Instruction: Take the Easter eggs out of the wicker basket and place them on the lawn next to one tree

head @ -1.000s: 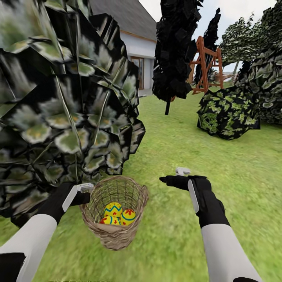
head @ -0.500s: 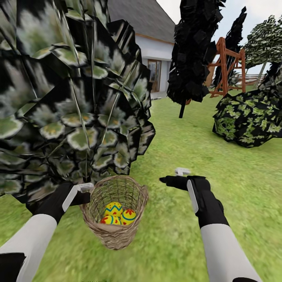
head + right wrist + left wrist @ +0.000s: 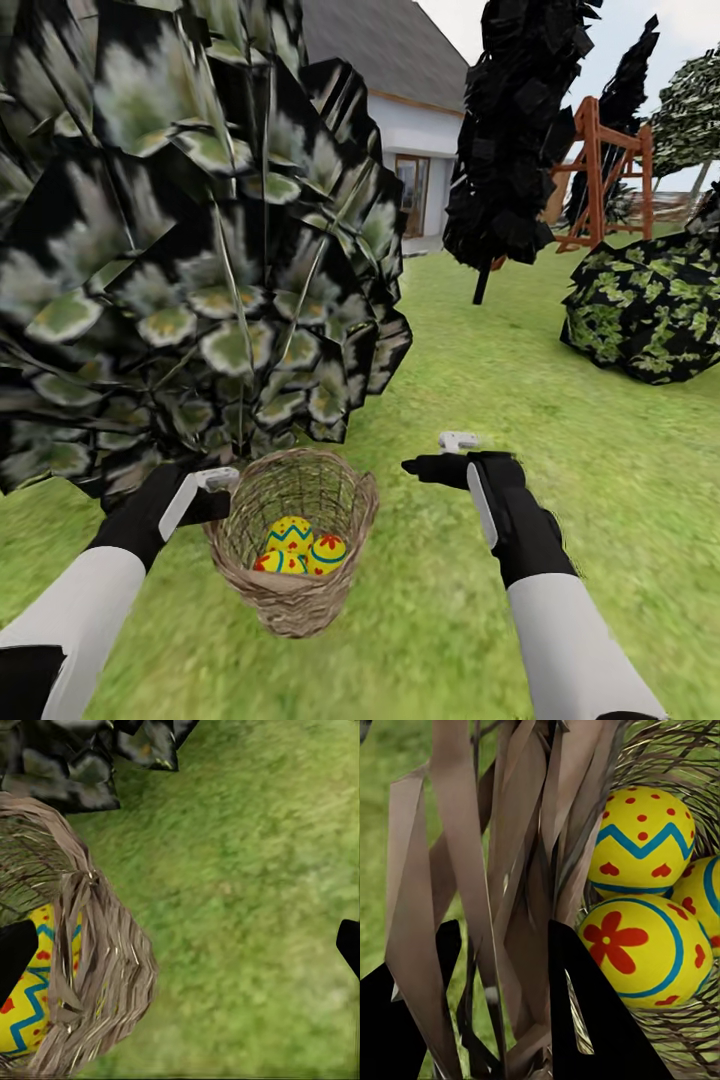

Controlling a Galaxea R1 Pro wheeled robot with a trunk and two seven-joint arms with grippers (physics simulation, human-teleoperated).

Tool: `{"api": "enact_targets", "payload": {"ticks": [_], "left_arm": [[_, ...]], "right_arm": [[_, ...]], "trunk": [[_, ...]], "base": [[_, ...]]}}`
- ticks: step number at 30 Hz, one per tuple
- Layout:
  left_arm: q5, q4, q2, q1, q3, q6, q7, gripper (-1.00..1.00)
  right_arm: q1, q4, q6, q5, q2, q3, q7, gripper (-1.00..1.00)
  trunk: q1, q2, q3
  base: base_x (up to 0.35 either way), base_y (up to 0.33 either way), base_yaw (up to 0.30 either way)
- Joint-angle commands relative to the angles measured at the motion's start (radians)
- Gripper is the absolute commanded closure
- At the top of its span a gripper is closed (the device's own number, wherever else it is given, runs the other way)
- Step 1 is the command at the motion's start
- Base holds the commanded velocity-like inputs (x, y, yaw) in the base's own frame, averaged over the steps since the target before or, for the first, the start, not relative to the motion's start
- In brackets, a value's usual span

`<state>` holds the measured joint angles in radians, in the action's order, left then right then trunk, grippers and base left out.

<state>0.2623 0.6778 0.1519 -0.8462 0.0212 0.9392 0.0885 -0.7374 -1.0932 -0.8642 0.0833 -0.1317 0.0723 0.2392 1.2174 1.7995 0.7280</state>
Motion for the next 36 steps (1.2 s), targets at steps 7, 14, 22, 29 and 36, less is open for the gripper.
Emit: {"api": "enact_targets", "payload": {"ticks": [7, 14, 22, 29, 36], "left_arm": [[0.014, 0.002, 0.002, -0.001, 0.002, 0.004, 0.01, 1.0], [0.014, 0.002, 0.003, -0.001, 0.002, 0.004, 0.01, 1.0], [0.015, 0.002, 0.013, -0.001, 0.002, 0.005, 0.01, 1.0], [0.015, 0.002, 0.014, -0.001, 0.002, 0.006, 0.01, 1.0], [0.015, 0.003, 0.015, -0.001, 0.002, 0.006, 0.01, 1.0]], "right_arm": [[0.0, 0.001, -0.004, 0.006, -0.006, -0.019, -0.065, -1.0], [0.0, 0.003, -0.005, 0.006, -0.008, -0.02, -0.067, -1.0], [0.0, 0.007, -0.005, 0.001, -0.008, -0.091, -0.136, -1.0], [0.0, 0.007, -0.004, 0.0, -0.008, -0.094, -0.143, -1.0], [0.0, 0.019, -0.004, 0.0, -0.008, -0.096, -0.143, -1.0]], "trunk": [[-0.001, 0.001, -0.004], [-0.001, 0.001, -0.001], [-0.001, 0.001, 0.005], [-0.001, 0.001, 0.012], [-0.001, 0.001, 0.019]], "base": [[-0.226, 0.0, 0.267], [-0.005, 0.0, 0.28], [0.0, 0.0, 0.27], [0.0, 0.0, 0.258], [0.0, 0.0, 0.245]]}}
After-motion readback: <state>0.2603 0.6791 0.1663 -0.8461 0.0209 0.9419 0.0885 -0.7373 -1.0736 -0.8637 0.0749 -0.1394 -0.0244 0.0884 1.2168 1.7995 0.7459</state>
